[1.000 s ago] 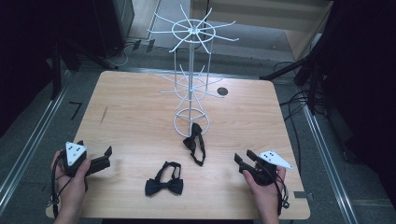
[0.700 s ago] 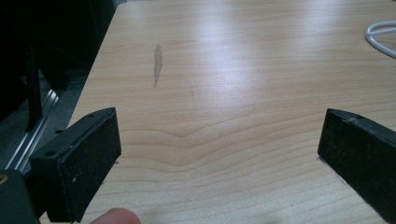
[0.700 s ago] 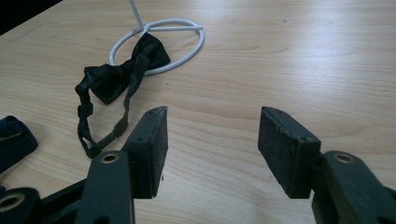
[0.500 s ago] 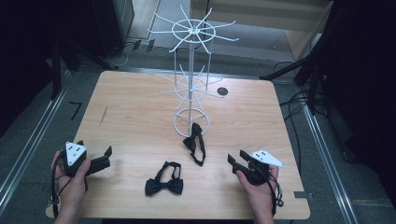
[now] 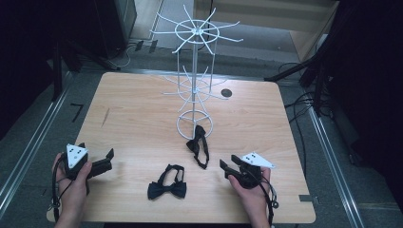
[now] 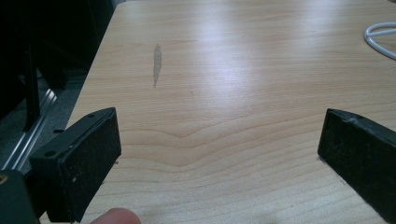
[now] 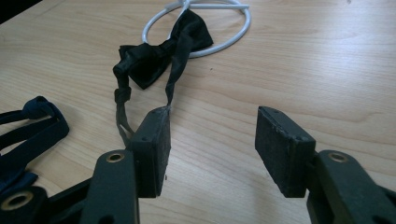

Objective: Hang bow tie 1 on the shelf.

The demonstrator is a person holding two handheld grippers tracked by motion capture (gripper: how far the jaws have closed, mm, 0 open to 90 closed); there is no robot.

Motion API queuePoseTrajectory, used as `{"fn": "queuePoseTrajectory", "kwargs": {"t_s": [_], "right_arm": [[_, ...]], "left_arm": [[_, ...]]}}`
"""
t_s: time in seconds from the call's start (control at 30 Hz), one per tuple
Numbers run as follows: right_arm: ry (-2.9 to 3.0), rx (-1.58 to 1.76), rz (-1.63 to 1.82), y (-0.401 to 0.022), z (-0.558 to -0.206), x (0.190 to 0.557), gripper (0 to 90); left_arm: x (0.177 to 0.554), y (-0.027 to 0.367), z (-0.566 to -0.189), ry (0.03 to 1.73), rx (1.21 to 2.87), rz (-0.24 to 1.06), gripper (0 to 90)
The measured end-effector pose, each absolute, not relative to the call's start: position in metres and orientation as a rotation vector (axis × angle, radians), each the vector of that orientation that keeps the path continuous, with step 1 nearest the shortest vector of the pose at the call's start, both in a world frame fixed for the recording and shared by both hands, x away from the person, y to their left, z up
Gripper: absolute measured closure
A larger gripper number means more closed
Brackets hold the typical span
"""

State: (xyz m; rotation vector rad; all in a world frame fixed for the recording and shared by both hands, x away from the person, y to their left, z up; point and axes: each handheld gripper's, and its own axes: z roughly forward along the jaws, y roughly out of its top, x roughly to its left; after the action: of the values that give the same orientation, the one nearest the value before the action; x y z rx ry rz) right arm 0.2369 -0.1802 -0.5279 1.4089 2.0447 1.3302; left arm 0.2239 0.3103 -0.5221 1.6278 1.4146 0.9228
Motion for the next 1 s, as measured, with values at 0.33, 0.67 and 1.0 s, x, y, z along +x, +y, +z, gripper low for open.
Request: {"fn": "queuePoseTrajectory", "kwargs": {"t_s": [0.33,0.67,1.0], "right_arm": [[2.089,1.384,1.335,-0.163,-0.531,0.236,48.2],[2.122,1.363,1.342,-0.148,-0.533,0.236,49.4],[2.157,1.345,1.352,-0.136,-0.533,0.235,53.1]], "left_arm": [[0.224,0.31,-0.522,1.414,1.629,0.923,0.0],[0.224,0.31,-0.522,1.413,1.628,0.922,0.0],[0.224,0.31,-0.522,1.413,1.628,0.922,0.0]]}}
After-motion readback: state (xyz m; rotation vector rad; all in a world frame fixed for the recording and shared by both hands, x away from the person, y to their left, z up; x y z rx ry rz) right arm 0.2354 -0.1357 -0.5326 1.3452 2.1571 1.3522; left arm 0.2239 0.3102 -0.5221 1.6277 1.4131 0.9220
